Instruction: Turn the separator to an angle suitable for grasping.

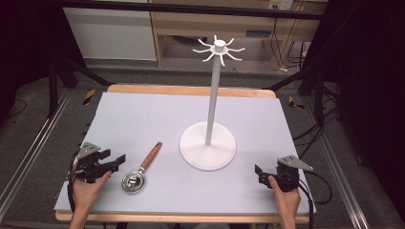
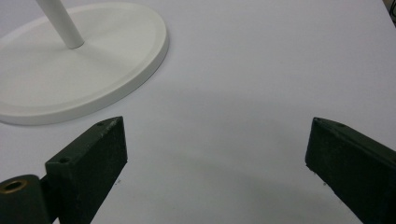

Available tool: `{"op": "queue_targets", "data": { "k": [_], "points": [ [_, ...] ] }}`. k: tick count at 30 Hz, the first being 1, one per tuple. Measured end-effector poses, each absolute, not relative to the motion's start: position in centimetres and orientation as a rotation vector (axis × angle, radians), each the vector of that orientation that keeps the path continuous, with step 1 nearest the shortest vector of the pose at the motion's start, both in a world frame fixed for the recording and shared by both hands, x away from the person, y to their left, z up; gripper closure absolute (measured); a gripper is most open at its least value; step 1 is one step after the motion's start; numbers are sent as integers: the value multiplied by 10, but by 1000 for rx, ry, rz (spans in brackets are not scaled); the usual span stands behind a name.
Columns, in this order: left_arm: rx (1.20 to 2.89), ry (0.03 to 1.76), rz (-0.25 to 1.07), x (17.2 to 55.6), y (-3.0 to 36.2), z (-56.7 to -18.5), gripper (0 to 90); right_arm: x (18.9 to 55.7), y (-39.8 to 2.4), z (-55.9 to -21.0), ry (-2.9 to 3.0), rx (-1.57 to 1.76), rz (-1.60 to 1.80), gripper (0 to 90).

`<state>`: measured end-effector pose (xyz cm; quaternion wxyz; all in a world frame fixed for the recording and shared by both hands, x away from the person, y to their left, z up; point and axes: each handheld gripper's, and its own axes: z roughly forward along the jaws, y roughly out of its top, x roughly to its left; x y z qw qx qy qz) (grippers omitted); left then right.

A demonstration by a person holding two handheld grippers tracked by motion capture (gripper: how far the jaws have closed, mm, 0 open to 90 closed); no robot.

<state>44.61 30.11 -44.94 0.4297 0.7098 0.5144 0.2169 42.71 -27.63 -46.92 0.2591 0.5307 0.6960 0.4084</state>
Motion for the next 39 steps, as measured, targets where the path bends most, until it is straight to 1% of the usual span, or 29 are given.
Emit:
{"op": "queue_targets", "data": {
  "k": [14, 24, 39],
  "points": [
    [1812, 1182, 503, 438, 279, -432, 339, 425, -274, -470, 1912, 1415, 1051, 61],
    [1878, 1151, 511, 439, 265, -427, 340, 425, -274, -469, 1912, 1407, 1044, 60],
    [1916, 1076, 500, 444, 245, -411, 354, 426, -268, -466, 1929, 1392, 1037, 60]
  ]
}}
